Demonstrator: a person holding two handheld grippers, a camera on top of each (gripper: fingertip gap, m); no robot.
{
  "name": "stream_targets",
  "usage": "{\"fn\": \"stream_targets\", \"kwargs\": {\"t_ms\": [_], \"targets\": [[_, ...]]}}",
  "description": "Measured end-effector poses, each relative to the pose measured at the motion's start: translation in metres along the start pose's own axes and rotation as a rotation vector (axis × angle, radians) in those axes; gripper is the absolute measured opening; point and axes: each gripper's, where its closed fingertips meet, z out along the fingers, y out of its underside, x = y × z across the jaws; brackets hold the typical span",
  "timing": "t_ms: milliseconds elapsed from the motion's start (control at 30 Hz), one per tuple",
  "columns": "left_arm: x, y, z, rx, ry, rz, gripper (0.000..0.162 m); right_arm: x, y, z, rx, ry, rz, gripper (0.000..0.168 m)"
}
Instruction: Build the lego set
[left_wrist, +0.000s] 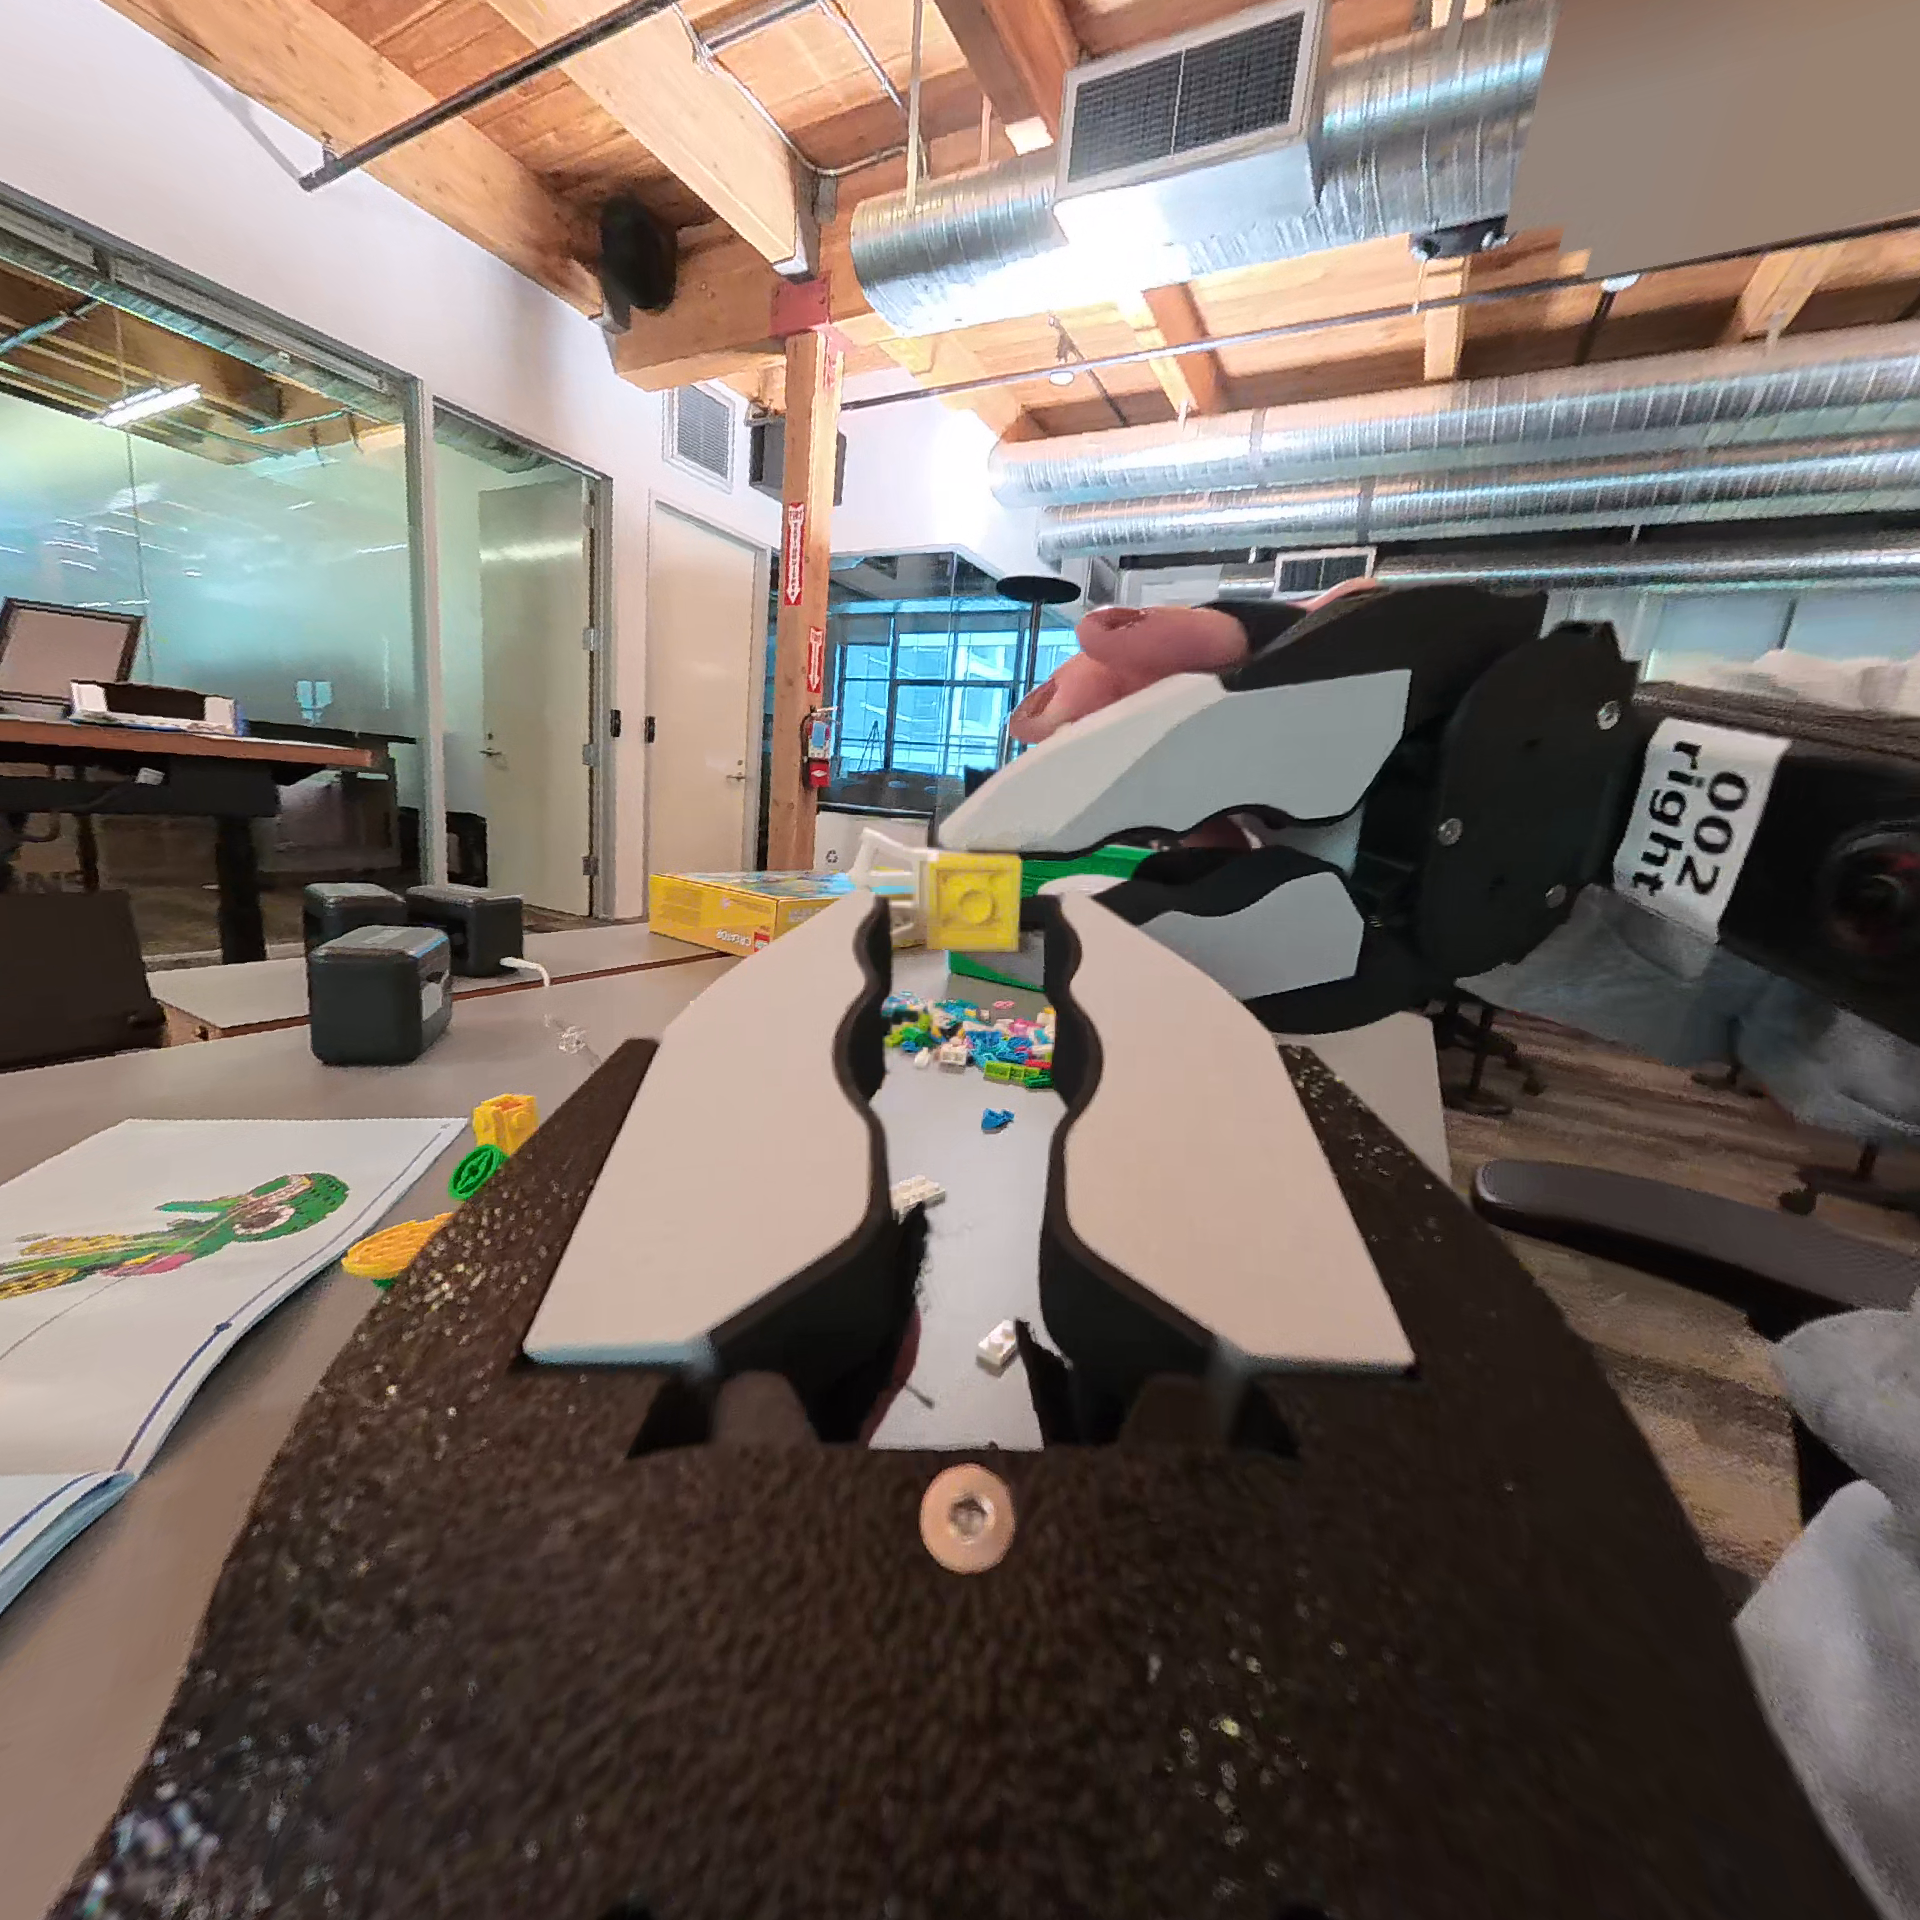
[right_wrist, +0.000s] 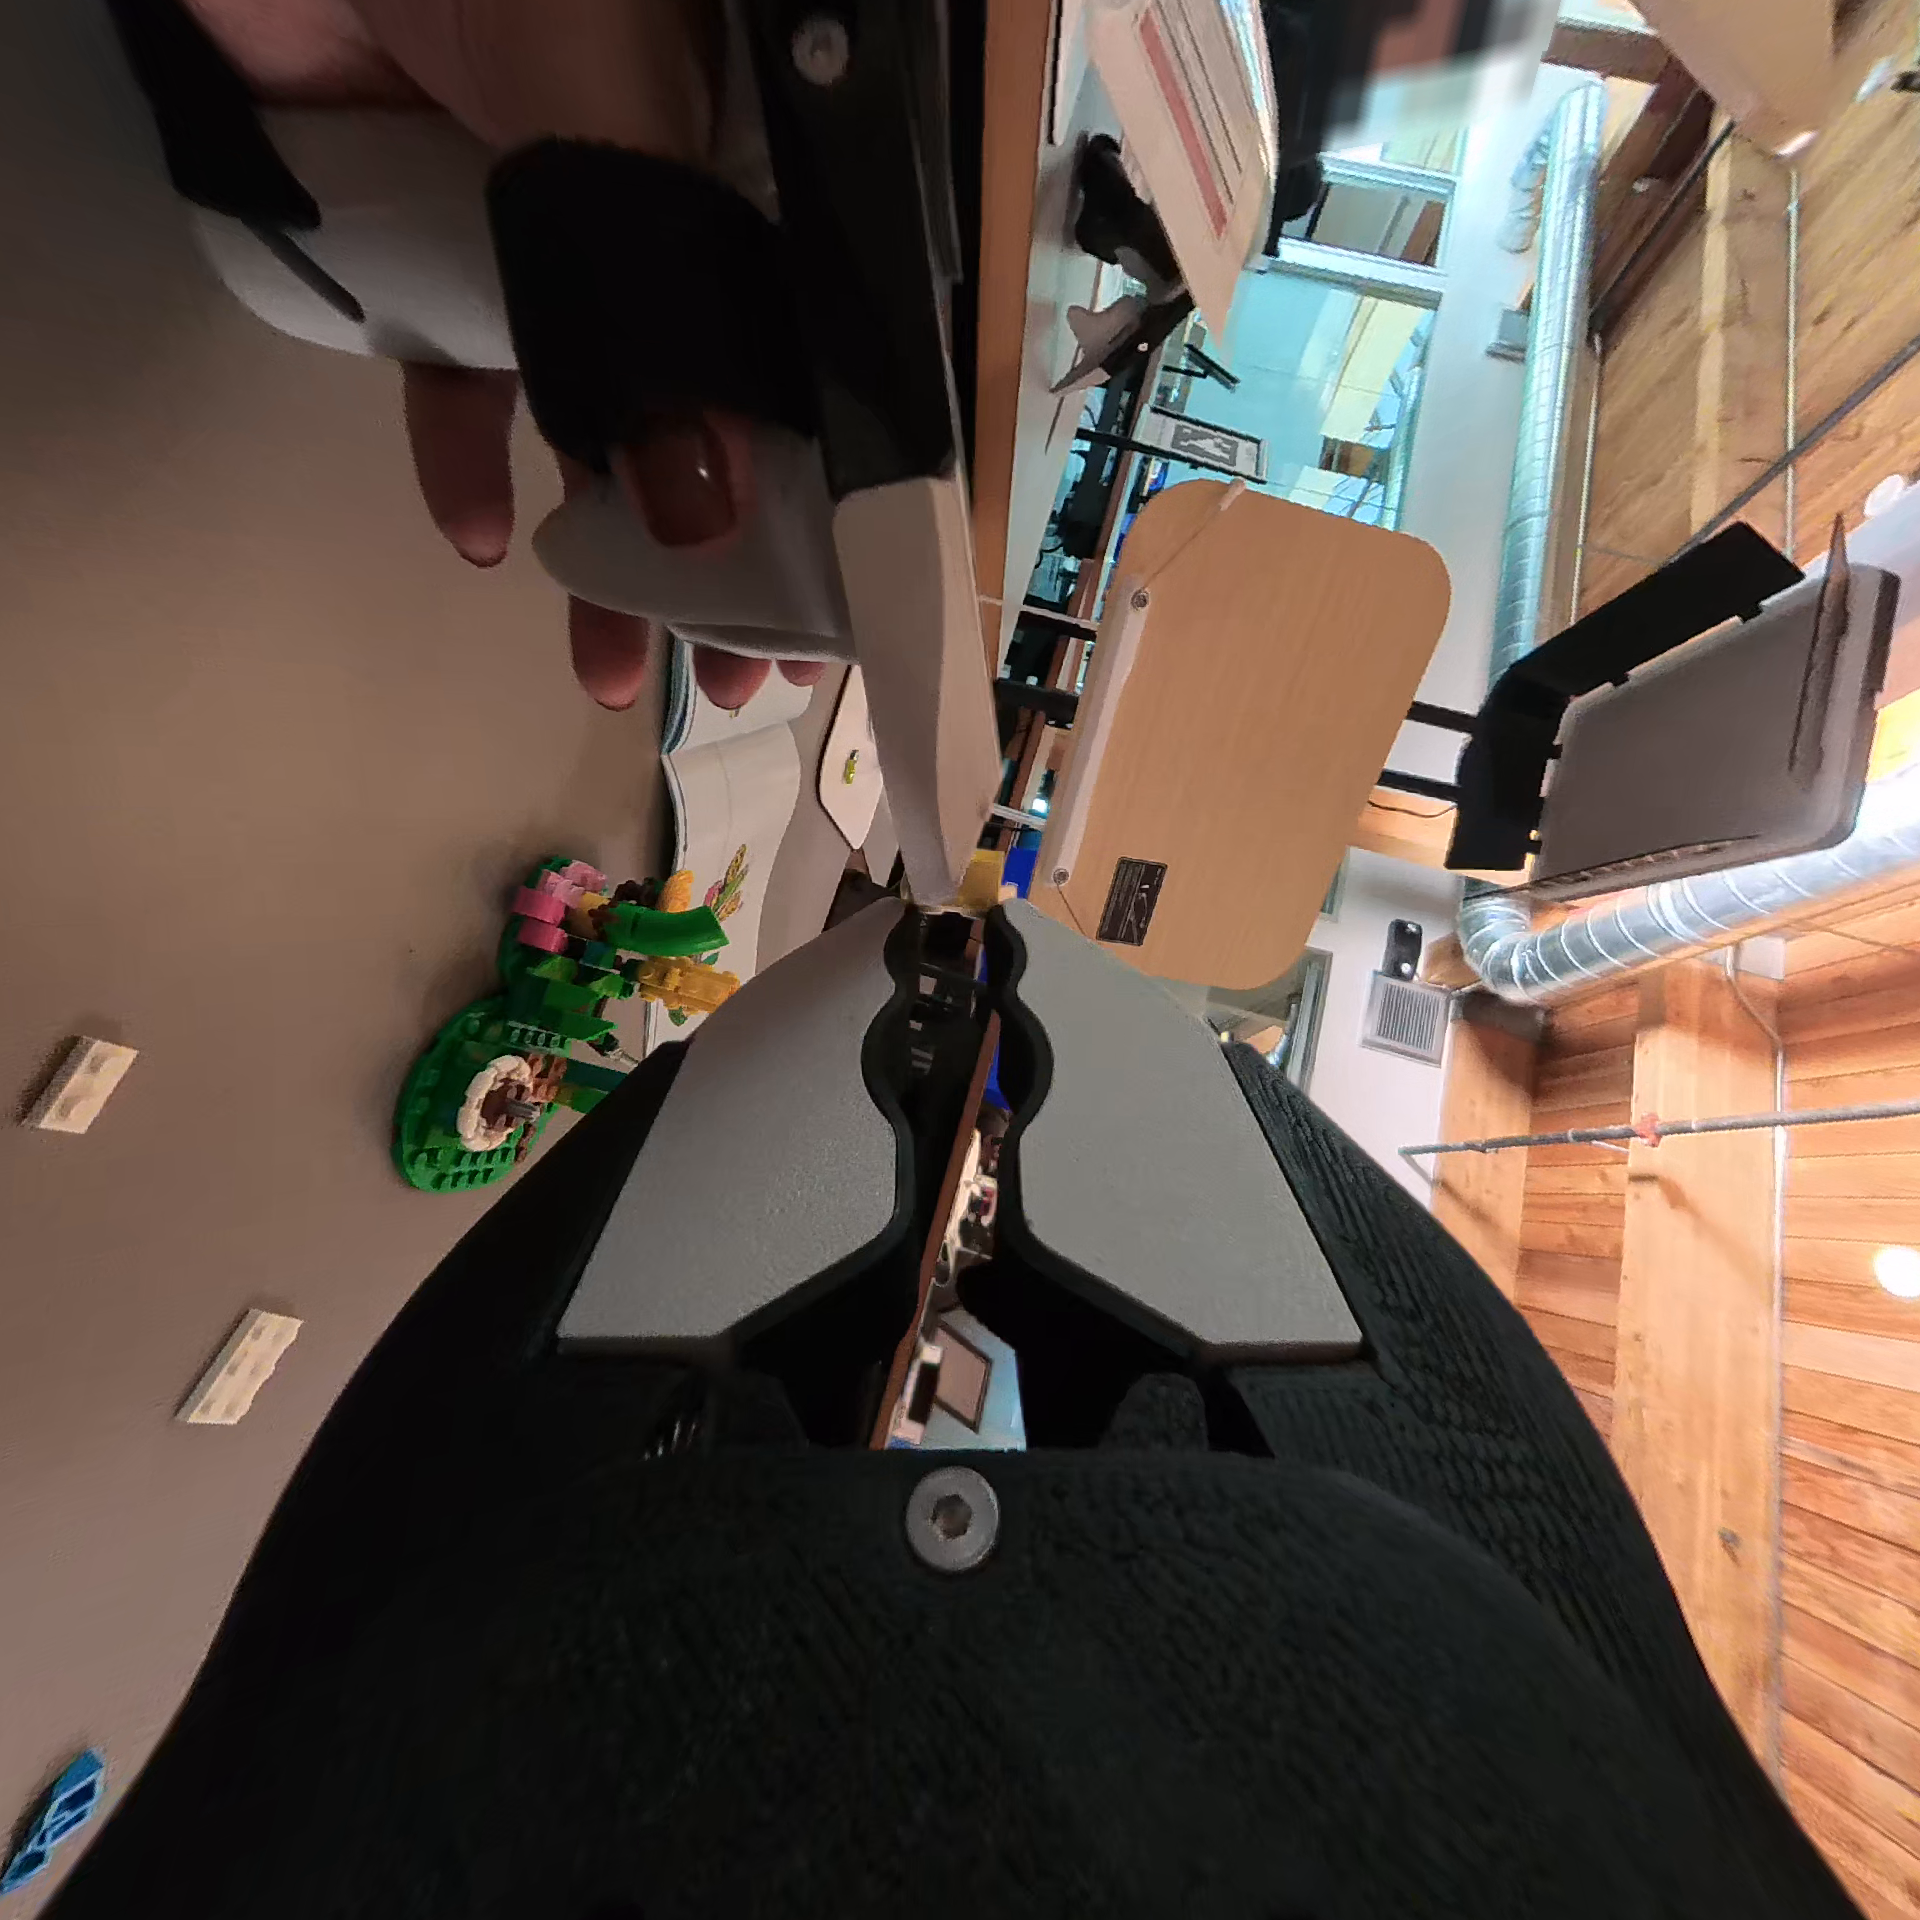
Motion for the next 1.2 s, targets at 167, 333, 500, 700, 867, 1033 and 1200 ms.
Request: {"fn": "stream_targets", "kwargs": {"t_ms": [167, 333, 500, 700, 867, 1033, 1200], "targets": [[0.000, 0.001, -0.001, -0.001, 0.000, 0.018, 0.016, -0.003, -0.002, 0.000, 0.012, -0.003, -0.013, 0.011], [0.003, -0.008, -0.004, 0.063, 0.053, -0.041, 0.016, 0.000, -0.005, -0.003, 0.035, -0.015, 0.066, 0.015], [0.015, -0.021, -0.015, 0.117, 0.264, -0.193, 0.016, -0.002, -0.008, -0.018, 0.164, -0.177, 0.367, 0.031], [0.051, -0.017, -0.029, -0.006, 0.630, -0.324, 0.016, 0.010, -0.039, -0.048, 0.420, -0.520, 0.845, 0.035], [0.069, -0.016, -0.038, -0.046, 0.766, -0.327, 0.016, 0.007, -0.051, -0.055, 0.446, -0.677, 0.921, 0.027], [0.077, -0.016, -0.043, -0.057, 0.821, -0.325, 0.016, 0.000, -0.055, -0.055, 0.452, -0.776, 0.984, 0.017], [0.075, -0.014, -0.041, -0.067, 0.806, -0.345, 0.016, -0.004, -0.057, -0.052, 0.470, -0.798, 0.996, 0.005]]}}
